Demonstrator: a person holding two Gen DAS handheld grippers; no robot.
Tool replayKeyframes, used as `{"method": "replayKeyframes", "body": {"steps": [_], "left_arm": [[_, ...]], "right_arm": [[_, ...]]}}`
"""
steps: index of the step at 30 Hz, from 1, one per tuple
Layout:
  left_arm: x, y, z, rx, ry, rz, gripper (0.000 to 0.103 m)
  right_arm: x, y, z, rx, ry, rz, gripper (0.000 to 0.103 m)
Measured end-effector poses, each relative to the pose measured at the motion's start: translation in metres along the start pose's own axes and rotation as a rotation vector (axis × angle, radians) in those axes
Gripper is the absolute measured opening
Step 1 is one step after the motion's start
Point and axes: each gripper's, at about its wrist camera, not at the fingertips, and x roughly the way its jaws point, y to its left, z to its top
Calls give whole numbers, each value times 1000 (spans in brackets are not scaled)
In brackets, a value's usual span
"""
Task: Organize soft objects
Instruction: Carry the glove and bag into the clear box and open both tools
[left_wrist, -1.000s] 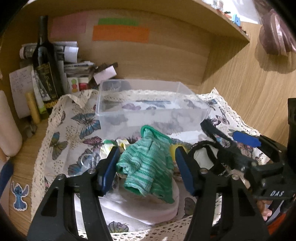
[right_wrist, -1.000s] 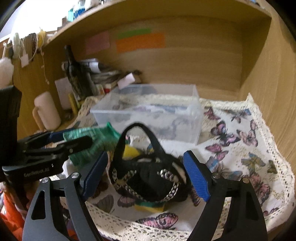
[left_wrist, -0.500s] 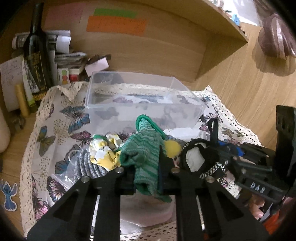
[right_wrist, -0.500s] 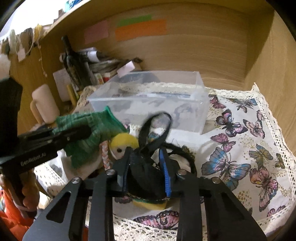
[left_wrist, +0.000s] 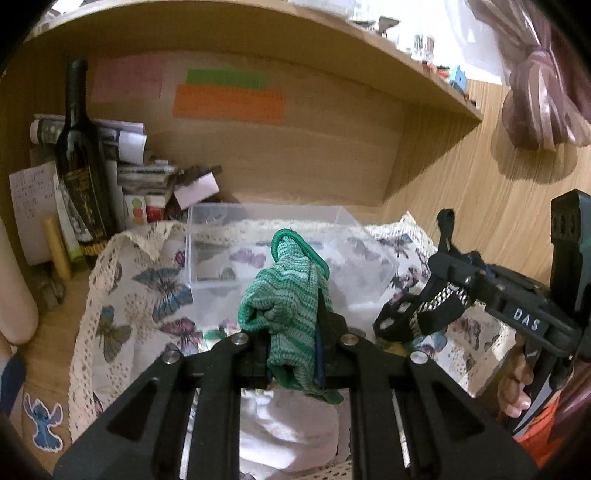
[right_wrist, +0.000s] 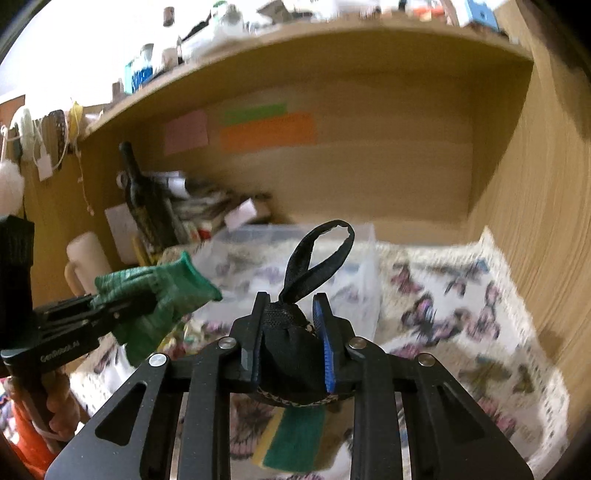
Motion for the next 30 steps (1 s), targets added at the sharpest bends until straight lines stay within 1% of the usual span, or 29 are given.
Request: {"method": "replayKeyframes", "body": {"steps": [4, 10, 17, 21, 25, 30], "left_arm": [[-5, 2, 12, 9, -38, 1, 15], [-4, 6, 31, 31, -73, 32, 15], [9, 18, 61, 52, -97, 70, 15], [26, 25, 76, 59, -79, 74, 15], [52, 32, 86, 67, -31, 86, 15], [88, 38, 88, 73, 31, 109, 15]], "right_arm": [[-4, -1, 20, -28, -59, -19, 21], [0, 4, 46, -84, -120, -44, 21], [18, 5, 69, -116, -160, -60, 21], [41, 8, 76, -144, -142, -75, 21], [66, 9, 77, -165, -100, -78, 22], [100, 8, 76, -186, -33, -82, 22]]}}
